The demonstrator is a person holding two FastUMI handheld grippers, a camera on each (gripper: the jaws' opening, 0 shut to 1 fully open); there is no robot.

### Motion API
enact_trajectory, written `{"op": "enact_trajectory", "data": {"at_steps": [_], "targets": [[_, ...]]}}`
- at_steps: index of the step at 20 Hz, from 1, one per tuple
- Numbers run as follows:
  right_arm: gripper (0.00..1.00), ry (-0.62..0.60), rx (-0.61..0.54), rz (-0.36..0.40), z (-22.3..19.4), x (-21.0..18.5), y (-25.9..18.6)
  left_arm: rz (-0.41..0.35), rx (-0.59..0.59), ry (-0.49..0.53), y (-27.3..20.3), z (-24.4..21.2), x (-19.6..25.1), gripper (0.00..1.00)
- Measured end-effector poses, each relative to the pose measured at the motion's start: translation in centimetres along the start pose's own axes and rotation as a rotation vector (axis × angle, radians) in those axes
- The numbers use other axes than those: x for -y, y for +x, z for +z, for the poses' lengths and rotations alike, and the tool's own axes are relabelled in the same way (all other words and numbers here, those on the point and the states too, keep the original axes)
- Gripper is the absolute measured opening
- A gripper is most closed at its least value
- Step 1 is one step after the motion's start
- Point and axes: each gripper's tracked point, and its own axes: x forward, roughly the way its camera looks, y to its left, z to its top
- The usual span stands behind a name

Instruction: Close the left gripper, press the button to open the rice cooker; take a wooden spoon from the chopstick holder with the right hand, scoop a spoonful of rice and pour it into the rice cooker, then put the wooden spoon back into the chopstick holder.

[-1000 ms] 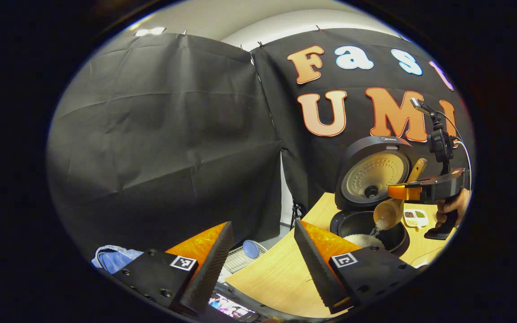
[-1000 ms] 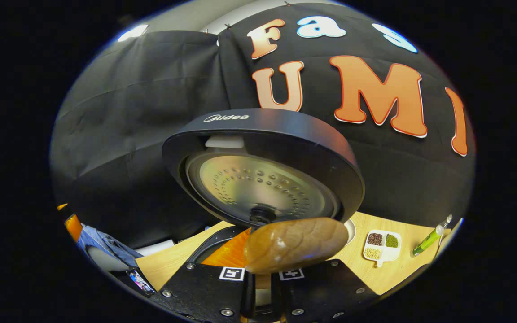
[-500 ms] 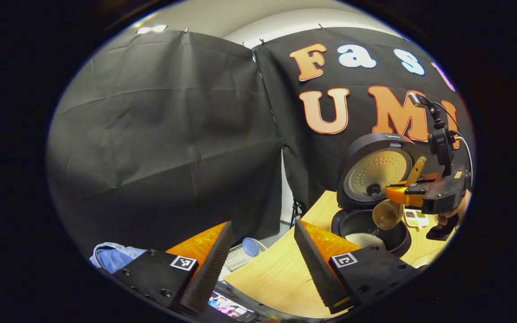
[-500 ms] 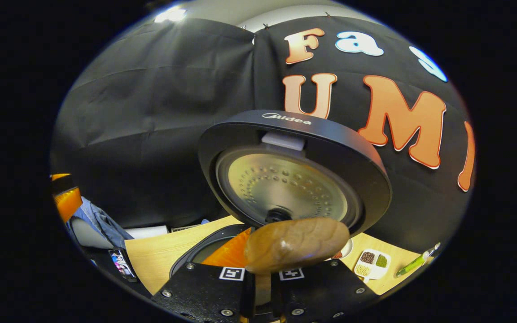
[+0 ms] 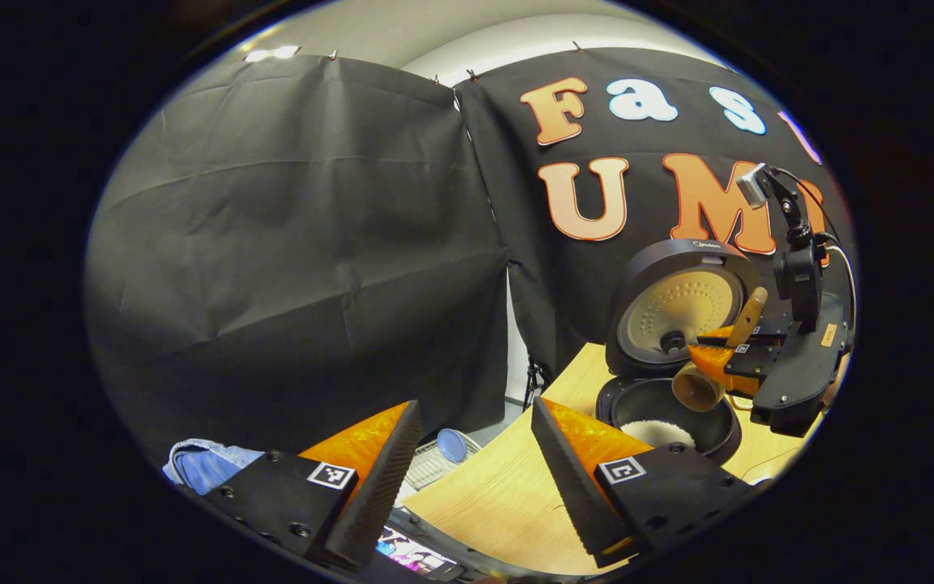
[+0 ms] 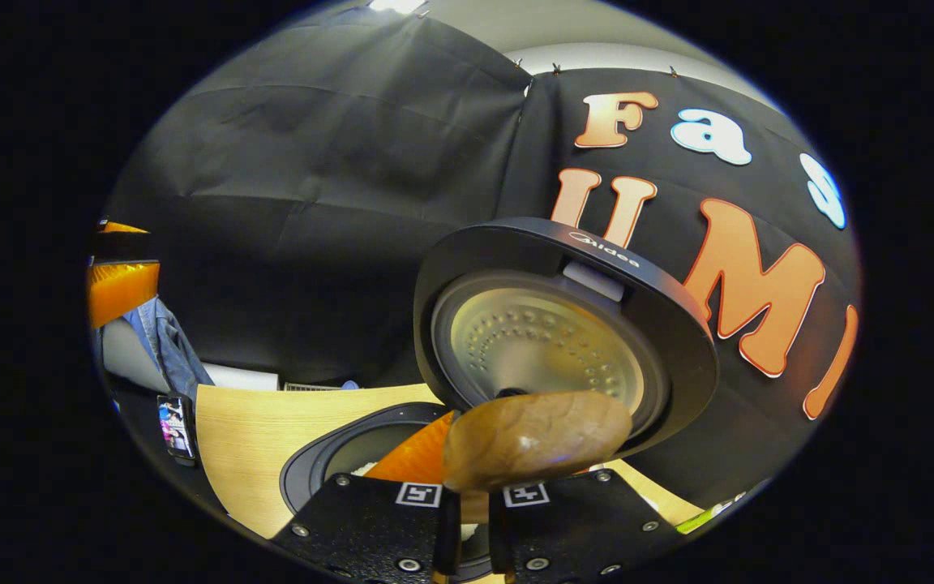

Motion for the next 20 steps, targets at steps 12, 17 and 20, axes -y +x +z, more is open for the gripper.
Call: {"op": "enact_trajectory", "data": {"at_steps": [12,17,20], "targets": [[0.09,0.424,-0.064,-0.025,-3.6,6.8,-6.1,-0.081,0.019,0.025,-0.7,1.5,5.5,0.85],[0.09,0.521,-0.089,-0.141,-7.7,11.7,-11.3,-0.148,0.030,0.051,-0.7,2.3,9.8,0.93],[0.08,0.571,-0.123,-0.256,-11.1,15.4,-15.7,-0.184,0.039,0.063,-0.2,3.2,12.1,0.93]]}}
